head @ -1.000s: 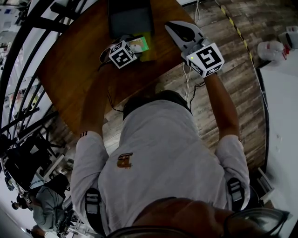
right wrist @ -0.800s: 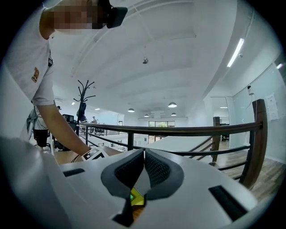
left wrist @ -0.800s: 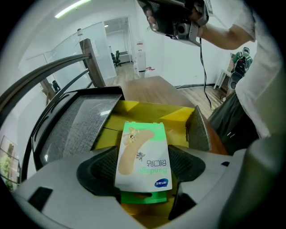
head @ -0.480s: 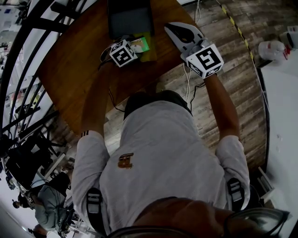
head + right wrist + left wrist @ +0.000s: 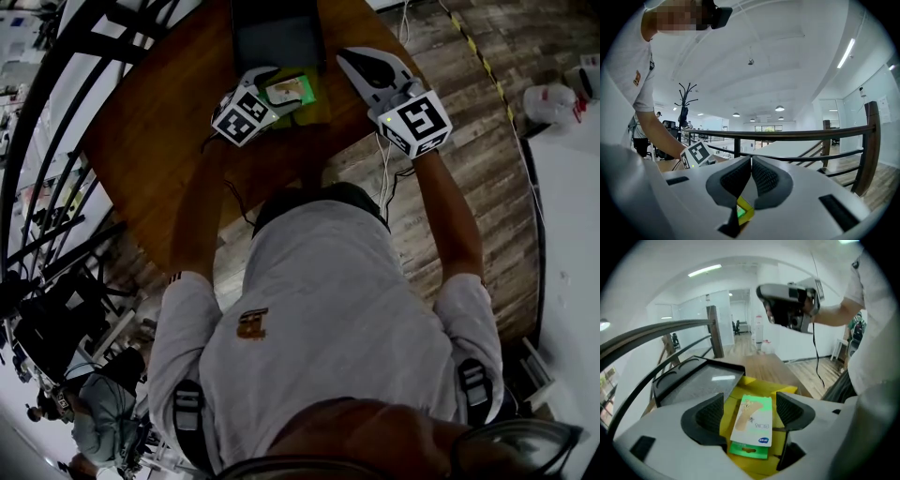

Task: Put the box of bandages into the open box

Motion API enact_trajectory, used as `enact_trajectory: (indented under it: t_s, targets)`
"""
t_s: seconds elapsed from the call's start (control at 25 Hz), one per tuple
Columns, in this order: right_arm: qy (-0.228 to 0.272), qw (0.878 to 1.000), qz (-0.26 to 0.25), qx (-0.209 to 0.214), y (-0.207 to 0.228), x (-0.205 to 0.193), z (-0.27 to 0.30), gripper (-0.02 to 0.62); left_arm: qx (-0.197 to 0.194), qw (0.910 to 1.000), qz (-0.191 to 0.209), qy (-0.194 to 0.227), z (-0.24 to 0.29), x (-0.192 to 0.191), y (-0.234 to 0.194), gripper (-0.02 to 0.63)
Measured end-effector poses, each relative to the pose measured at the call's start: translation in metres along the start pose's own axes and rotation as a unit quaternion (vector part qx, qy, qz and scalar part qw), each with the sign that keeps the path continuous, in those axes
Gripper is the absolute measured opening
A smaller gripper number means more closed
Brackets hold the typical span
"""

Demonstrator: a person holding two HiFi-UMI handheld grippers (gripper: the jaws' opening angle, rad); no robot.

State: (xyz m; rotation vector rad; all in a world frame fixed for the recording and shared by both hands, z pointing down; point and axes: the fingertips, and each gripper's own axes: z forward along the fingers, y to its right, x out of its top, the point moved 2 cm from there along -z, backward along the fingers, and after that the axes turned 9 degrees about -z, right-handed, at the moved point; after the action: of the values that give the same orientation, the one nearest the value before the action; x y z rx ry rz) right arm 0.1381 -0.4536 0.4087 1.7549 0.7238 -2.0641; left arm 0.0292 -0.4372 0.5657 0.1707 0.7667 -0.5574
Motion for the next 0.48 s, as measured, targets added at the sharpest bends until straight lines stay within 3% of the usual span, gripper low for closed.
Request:
enact_trajectory:
  t_s: [0.16, 0.32, 0.48]
  targets:
    - [0.005, 1.000, 0.005, -0.005, -0.009, 0.008, 0.014, 0.034, 0.005, 0.9925, -0.039, 0.116, -0.039, 0.029, 0.001, 0.368]
    - [0.015, 1.000, 0.014, -0.009, -0.018, 0.016, 0.025, 0.034, 0.017, 0.9742, -0.051, 0.219, -0.076, 0.057, 0.005, 0.360]
    - [0.036, 0.999, 0.031, -0.010, -0.028, 0.026, 0.034, 0.034, 0.042, 0.9482, -0.060, 0.309, -0.113, 0.082, 0.004, 0.206]
